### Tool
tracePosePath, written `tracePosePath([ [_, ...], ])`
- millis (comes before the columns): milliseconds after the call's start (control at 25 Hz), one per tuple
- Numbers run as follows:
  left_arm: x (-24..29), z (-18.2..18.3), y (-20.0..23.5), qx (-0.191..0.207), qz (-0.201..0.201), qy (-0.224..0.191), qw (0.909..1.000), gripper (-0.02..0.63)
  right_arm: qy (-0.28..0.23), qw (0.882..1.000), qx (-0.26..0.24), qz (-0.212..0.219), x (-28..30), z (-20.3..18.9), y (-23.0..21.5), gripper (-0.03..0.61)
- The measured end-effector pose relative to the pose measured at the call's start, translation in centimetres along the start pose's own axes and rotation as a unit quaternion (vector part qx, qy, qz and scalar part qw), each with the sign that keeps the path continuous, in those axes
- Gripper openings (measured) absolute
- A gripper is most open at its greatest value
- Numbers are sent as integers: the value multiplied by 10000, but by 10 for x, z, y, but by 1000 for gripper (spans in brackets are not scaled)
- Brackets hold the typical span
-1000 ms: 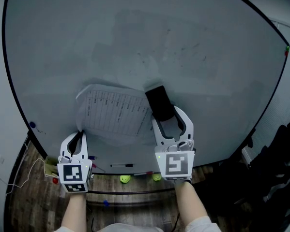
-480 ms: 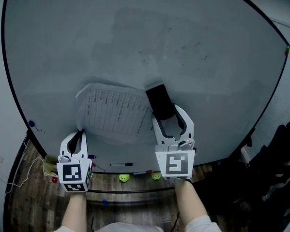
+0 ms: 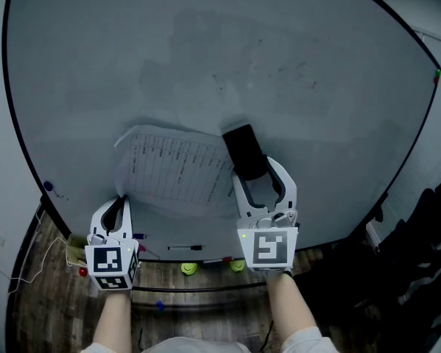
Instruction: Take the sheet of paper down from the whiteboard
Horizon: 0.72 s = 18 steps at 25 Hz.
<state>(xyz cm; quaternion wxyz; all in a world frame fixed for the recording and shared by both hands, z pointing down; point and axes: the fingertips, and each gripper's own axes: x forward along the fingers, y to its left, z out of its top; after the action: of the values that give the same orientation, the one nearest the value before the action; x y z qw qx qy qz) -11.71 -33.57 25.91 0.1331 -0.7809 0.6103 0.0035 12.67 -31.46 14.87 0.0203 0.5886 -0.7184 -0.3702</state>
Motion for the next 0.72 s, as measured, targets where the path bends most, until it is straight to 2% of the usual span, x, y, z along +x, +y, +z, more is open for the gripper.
tracePosePath([
  [240, -6, -8, 3, -101, -8, 4, 9999, 18, 50, 9999, 144, -44, -4, -3, 6, 241],
  [720, -8, -9, 5, -132, -54, -31, 9999, 18, -4, 10000, 22, -72, -4, -2, 7, 241],
])
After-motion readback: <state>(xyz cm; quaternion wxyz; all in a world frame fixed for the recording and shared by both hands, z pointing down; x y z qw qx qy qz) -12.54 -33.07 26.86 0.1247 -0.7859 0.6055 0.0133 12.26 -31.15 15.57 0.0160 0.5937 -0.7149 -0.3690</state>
